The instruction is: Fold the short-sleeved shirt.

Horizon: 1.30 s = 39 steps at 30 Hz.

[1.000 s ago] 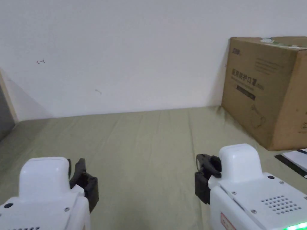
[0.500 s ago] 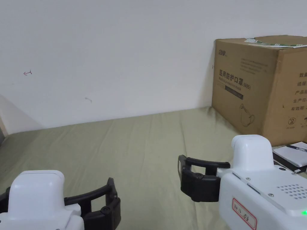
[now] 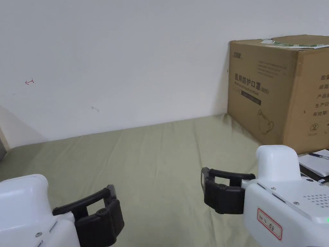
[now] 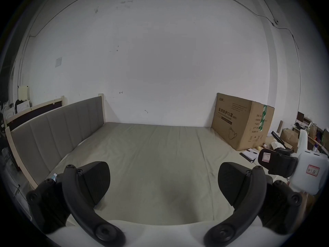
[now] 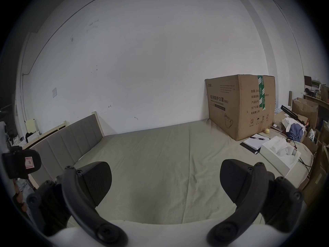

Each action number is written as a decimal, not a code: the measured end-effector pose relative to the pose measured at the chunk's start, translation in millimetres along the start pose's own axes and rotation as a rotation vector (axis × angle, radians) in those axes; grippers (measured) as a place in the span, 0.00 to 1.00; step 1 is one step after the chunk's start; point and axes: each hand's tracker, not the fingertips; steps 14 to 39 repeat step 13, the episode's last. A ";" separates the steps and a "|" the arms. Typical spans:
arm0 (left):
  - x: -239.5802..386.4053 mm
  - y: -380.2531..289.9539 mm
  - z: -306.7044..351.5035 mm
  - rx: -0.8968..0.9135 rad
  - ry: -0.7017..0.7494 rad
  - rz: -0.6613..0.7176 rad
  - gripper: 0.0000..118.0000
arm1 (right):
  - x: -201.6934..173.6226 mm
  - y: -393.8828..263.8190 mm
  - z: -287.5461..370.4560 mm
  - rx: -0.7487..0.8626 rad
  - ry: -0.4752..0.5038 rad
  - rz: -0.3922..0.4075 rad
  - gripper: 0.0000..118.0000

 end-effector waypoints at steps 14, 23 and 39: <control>-7.9 -4.1 -8.0 0.037 0.039 0.001 1.00 | -25.5 8.5 15.4 0.020 -0.005 0.018 1.00; -7.9 -4.1 -8.0 0.037 0.039 0.001 1.00 | -25.5 8.5 15.4 0.020 -0.005 0.018 1.00; -7.9 -4.1 -8.0 0.037 0.039 0.001 1.00 | -25.5 8.5 15.4 0.020 -0.005 0.018 1.00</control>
